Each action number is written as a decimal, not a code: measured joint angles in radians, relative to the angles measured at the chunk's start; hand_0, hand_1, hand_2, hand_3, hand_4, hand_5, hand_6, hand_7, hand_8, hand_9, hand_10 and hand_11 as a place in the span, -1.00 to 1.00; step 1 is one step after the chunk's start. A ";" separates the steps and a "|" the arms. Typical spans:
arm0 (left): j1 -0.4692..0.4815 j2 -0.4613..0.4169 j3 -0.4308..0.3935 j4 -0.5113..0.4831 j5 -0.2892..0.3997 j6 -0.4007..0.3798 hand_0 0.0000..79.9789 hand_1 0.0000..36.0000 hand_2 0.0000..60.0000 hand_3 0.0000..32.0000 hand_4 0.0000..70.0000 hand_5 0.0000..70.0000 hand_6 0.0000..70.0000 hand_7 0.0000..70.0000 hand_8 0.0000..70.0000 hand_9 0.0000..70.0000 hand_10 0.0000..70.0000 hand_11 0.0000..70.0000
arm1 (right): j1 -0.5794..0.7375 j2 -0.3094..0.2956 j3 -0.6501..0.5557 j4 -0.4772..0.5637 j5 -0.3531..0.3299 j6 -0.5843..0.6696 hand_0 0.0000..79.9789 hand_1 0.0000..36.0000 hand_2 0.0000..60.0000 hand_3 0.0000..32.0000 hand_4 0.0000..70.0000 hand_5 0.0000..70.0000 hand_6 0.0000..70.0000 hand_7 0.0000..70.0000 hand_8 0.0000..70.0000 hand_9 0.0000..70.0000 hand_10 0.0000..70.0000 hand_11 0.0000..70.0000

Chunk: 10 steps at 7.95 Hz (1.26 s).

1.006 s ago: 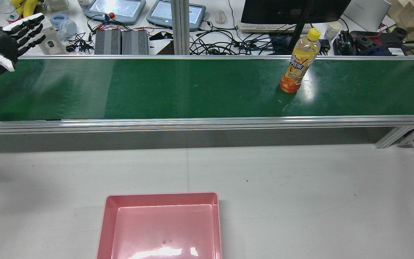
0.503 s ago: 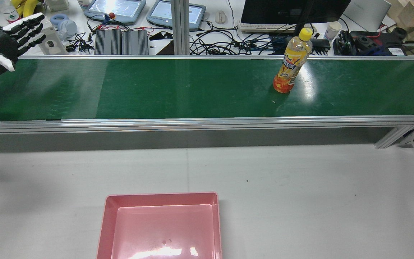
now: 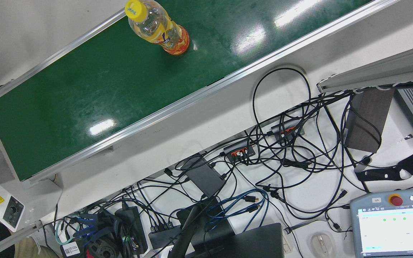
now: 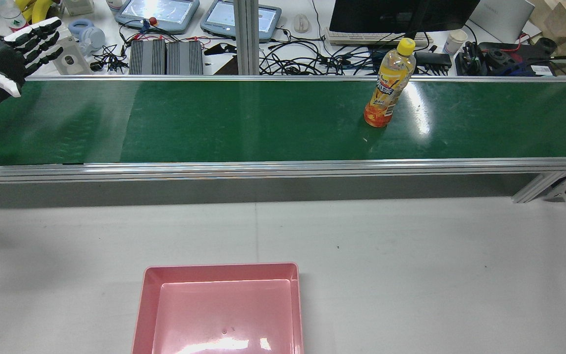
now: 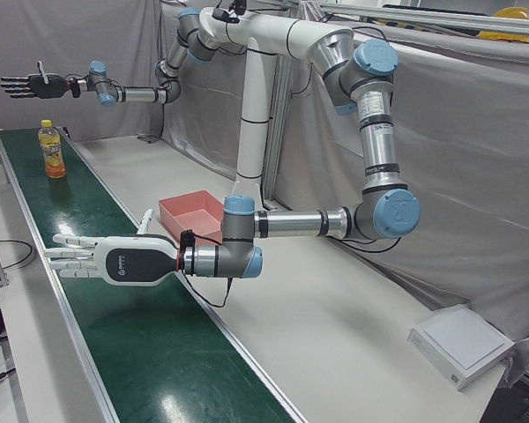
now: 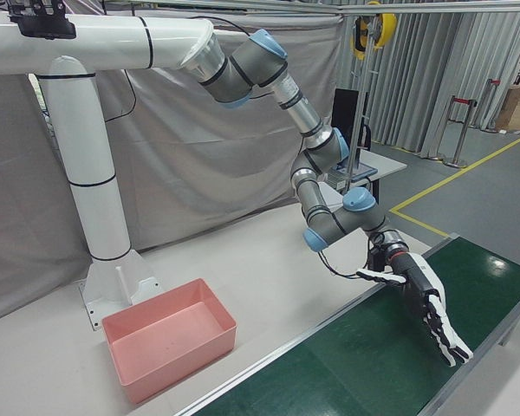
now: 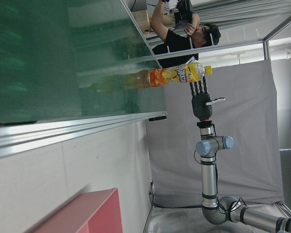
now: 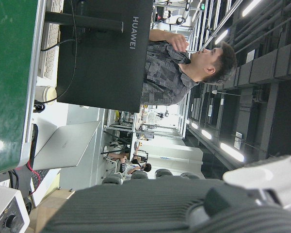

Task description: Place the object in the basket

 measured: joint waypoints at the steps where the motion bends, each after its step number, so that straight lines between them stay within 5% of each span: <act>1: 0.000 0.000 0.000 0.000 0.000 0.000 0.37 -0.90 -1.00 -1.00 -0.72 -0.75 -1.00 -1.00 -1.00 -0.99 -0.91 -0.83 | 0.000 0.000 0.000 0.000 0.000 0.000 -1.00 -1.00 -1.00 -1.00 -1.00 -1.00 -1.00 -1.00 -1.00 -1.00 -1.00 -1.00; 10: 0.002 -0.002 0.000 0.000 0.000 0.001 0.38 -0.89 -1.00 -1.00 -0.72 -0.74 -1.00 -1.00 -1.00 -0.99 -0.92 -0.85 | 0.000 0.001 0.000 0.000 0.000 0.000 -1.00 -1.00 -1.00 -1.00 -1.00 -1.00 -1.00 -1.00 -1.00 -1.00 -1.00 -1.00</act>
